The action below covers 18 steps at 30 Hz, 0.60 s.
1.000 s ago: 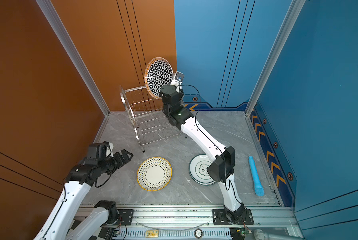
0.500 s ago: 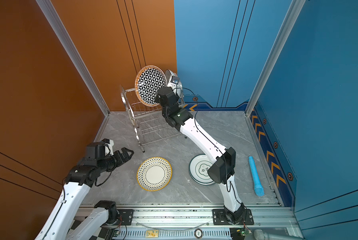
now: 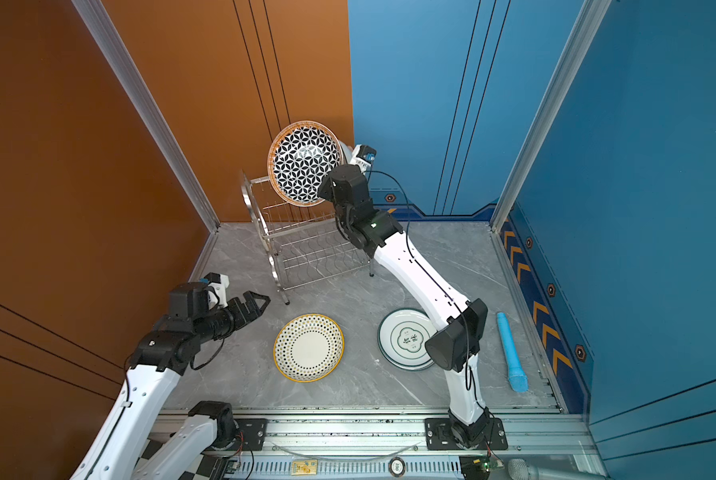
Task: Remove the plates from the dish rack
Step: 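Swing the black-patterned plate toward the left gripper while the left gripper reaches toward it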
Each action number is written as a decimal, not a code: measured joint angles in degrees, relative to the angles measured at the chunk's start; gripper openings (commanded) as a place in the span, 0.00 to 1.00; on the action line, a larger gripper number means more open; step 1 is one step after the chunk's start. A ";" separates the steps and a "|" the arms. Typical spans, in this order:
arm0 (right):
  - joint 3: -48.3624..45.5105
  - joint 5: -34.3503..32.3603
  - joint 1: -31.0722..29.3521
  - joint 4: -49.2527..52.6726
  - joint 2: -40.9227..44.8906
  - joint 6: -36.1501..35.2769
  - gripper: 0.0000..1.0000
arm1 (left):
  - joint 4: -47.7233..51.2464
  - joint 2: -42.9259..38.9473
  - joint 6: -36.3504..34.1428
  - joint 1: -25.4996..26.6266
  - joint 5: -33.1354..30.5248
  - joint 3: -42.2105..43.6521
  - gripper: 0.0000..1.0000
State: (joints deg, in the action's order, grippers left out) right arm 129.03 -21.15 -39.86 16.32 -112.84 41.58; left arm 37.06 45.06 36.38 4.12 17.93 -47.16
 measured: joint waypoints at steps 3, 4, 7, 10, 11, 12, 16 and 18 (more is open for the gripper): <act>-2.97 2.99 0.72 0.70 3.08 2.10 0.00 | -0.13 0.00 0.00 0.00 0.68 0.00 0.98; -4.35 3.82 0.94 0.81 4.44 2.71 0.00 | -0.17 -0.02 0.00 0.00 0.81 0.00 0.98; -8.11 5.86 1.29 1.11 8.46 4.11 0.00 | -0.22 -0.13 0.02 0.00 1.25 0.00 0.98; -12.44 8.09 1.44 1.11 13.05 5.55 0.00 | -0.24 -0.42 0.02 0.00 1.77 0.00 0.98; -13.90 8.87 1.51 1.14 14.58 6.01 0.00 | -0.24 -0.61 0.02 0.00 1.92 0.00 0.98; -15.39 9.64 1.57 1.11 16.13 6.34 0.00 | -0.24 -0.81 0.02 0.02 2.12 0.00 0.98; -21.79 11.50 1.86 0.87 22.49 7.26 0.00 | -0.24 -1.90 0.02 0.02 2.67 0.00 0.98; -24.98 12.33 2.12 0.76 25.44 7.61 0.00 | -0.24 -2.27 0.02 0.09 2.95 0.00 0.98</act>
State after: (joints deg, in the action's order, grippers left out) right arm 104.05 -8.82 -37.74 17.08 -87.39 49.19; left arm 36.82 42.78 36.40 4.21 20.88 -47.16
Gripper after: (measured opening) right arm 0.091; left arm 0.979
